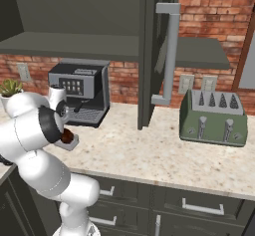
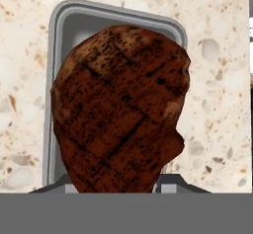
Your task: Retrieve the tupperware from the cabinet, then place the raw meat into the tupperware to avoid contamination.
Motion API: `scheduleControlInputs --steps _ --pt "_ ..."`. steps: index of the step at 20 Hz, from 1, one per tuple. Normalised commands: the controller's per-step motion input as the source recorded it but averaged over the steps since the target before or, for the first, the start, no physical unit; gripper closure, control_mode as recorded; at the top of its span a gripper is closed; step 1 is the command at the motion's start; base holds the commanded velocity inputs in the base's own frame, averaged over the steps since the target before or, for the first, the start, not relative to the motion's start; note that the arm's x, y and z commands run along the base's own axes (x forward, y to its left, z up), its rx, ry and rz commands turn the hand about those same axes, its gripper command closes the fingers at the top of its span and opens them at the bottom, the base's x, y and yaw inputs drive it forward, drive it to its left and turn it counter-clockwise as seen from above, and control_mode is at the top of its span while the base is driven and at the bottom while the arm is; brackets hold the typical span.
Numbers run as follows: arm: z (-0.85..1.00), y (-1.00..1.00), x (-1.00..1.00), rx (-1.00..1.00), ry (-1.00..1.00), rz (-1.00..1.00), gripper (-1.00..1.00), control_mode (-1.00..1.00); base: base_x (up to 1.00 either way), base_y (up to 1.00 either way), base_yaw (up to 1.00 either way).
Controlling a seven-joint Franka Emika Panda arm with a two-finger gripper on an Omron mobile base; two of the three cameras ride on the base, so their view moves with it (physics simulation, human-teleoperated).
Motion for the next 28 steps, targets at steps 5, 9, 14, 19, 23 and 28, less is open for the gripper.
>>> scheduleControlInputs --steps 5,9,14,19,23,28 --pt "-0.11 -0.33 0.00 0.04 0.00 0.00 1.00 -1.00 0.00 0.00 0.00" --pt "-0.07 -0.15 0.00 0.01 0.00 0.00 1.00 -1.00 0.00 0.00 0.00" --pt "0.00 0.00 0.00 0.00 0.00 0.00 1.00 -1.00 0.00 0.00 0.00" --pt "0.00 0.00 0.00 0.00 0.00 0.00 1.00 -1.00 0.00 0.00 0.00" --pt "0.00 0.03 0.00 0.00 0.00 0.00 1.00 -1.00 0.00 0.00 0.00" --pt "-0.02 0.05 0.00 0.00 0.00 0.00 -1.00 -1.00 0.00 0.00 0.00"
